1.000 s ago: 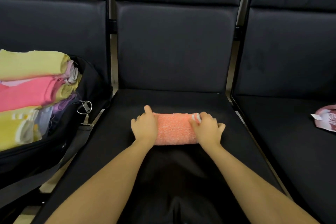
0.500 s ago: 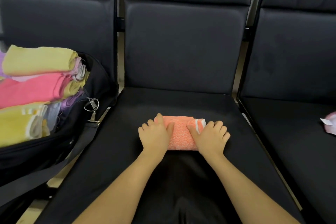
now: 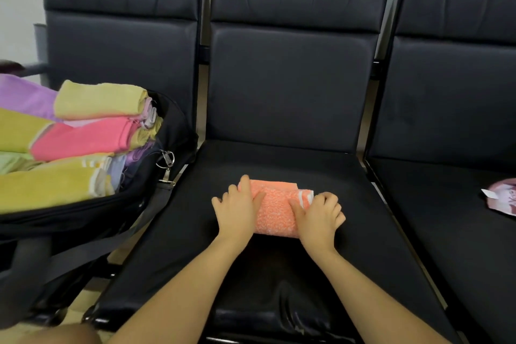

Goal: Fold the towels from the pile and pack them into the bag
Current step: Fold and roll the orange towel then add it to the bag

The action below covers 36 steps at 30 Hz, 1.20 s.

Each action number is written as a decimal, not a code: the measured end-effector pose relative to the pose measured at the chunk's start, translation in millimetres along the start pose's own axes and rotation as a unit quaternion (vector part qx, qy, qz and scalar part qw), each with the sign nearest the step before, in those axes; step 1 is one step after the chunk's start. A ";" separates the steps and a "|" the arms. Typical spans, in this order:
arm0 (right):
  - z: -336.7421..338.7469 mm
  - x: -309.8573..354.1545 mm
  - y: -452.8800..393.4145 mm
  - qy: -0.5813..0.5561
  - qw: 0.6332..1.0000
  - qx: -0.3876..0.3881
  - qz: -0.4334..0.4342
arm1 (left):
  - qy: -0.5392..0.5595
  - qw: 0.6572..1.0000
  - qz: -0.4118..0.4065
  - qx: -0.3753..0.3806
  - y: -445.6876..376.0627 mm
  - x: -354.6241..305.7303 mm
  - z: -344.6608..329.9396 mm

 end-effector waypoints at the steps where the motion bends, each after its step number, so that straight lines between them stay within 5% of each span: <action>1: 6.5 8.0 3.3 -0.020 1.000 -0.007 0.009 | 0.004 1.000 -0.005 -0.019 -0.1 2.3 11.0; 5: 44.0 53.8 13.6 -0.178 0.984 0.009 0.029 | 0.012 0.999 -0.010 -0.045 -13.0 20.7 66.4; 16: 91.4 261.3 43.4 -0.356 0.918 0.040 0.171 | -0.024 0.992 0.005 -0.128 -81.7 147.3 224.3; 27: 15.3 471.3 76.7 -0.340 0.892 0.147 0.257 | -0.127 0.983 0.086 -0.100 -161.9 354.4 264.5; 36: -42.0 533.9 133.2 -0.252 0.893 0.184 0.325 | -0.163 0.980 0.106 -0.045 -152.5 457.8 267.4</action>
Point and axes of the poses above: each hand's wrist, its own y-axis away from the middle knuckle, its own z-axis out of the back of the hand, x = y × z, the point moved 8 cm from there along -y, towards the middle knuckle, and after that the axes turned 5 degrees about y, right-handed, at the moved point
